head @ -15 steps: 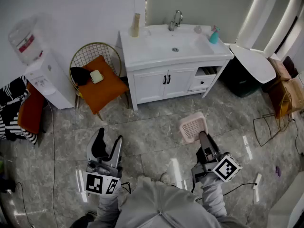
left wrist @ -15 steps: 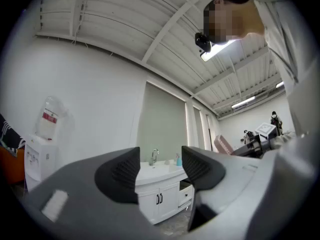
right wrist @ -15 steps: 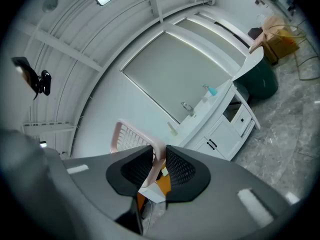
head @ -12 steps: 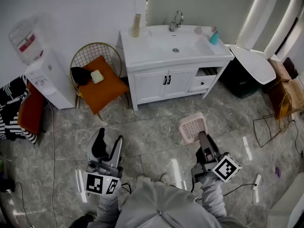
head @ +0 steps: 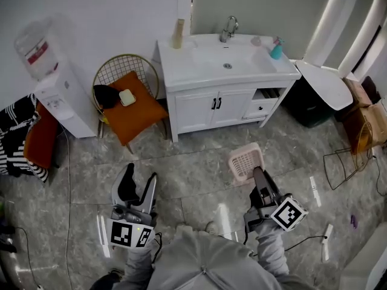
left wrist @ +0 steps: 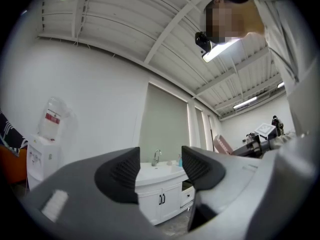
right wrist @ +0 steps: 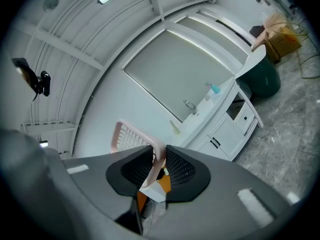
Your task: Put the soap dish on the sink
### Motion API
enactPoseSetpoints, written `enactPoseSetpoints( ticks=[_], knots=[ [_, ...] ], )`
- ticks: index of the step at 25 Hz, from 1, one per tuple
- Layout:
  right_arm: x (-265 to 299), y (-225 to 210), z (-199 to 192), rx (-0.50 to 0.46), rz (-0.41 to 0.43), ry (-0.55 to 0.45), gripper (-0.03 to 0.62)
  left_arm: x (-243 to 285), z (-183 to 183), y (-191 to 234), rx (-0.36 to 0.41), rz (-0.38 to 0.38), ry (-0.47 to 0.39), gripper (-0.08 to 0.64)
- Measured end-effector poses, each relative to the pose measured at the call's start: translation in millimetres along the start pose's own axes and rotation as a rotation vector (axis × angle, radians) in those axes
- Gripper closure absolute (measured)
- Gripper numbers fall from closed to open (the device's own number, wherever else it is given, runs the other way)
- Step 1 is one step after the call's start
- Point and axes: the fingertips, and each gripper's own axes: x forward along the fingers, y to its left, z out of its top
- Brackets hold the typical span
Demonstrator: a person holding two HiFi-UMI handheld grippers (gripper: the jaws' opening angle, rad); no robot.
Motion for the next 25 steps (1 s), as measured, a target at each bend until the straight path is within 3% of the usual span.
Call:
enactPoseSetpoints(
  ticks=[6, 13, 25],
  knots=[
    [19.7, 21.2, -9.3, -0.006, 0.036, -0.004, 0.511, -5.6, -2.0, 21.4, -0.015, 0.005, -0.006, 0.276],
    [44.4, 34.3, -21.7, 0.05, 0.041, -0.048, 0.511, -8.9, -8.6, 58.8, -0.015, -0.005, 0.002, 0.276],
    [98.7, 11.2, -2.0, 0.06, 0.017, -0.065, 0.511, 47.8, -27.6, 84.9, -0.016, -0.027, 0.023, 0.276]
  ],
)
